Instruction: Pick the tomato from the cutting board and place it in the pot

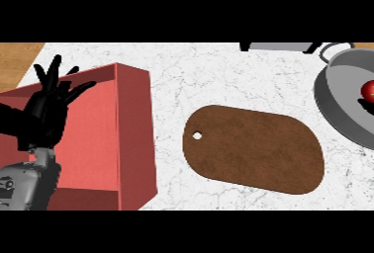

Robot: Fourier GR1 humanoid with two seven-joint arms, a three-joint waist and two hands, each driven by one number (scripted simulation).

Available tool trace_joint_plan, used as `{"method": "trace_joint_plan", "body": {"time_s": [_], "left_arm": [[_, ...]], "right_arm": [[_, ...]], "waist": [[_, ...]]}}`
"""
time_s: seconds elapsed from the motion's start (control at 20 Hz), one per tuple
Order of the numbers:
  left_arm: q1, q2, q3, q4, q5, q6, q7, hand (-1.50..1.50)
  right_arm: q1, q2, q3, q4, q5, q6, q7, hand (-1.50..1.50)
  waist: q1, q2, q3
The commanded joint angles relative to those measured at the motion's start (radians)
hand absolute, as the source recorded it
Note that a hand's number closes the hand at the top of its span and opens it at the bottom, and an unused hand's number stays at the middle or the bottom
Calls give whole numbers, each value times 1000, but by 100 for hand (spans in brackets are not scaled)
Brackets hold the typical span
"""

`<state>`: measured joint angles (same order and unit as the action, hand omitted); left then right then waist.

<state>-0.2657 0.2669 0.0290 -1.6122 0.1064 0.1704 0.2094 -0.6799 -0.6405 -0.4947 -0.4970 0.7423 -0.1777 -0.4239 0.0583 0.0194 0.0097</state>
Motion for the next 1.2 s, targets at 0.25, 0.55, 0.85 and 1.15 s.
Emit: {"method": "trace_joint_plan", "body": {"time_s": [0.25,0.55,0.85,1.15], "left_arm": [[16,-32,0,-10,20,6,11,0],[23,-17,19,9,31,-10,6,0],[36,-5,22,-33,25,-5,26,0],[28,-3,32,-26,41,-15,23,0]], "right_arm": [[-86,-3,-105,201,-138,196,-191,-150],[-96,-81,-249,259,-294,364,-271,-150],[-49,-198,-317,319,-357,482,-266,-150],[-9,-299,-336,342,-379,627,-267,-150]], "waist": [[10,7,-2],[-12,3,-3],[-4,6,-2],[-6,9,0]]}}
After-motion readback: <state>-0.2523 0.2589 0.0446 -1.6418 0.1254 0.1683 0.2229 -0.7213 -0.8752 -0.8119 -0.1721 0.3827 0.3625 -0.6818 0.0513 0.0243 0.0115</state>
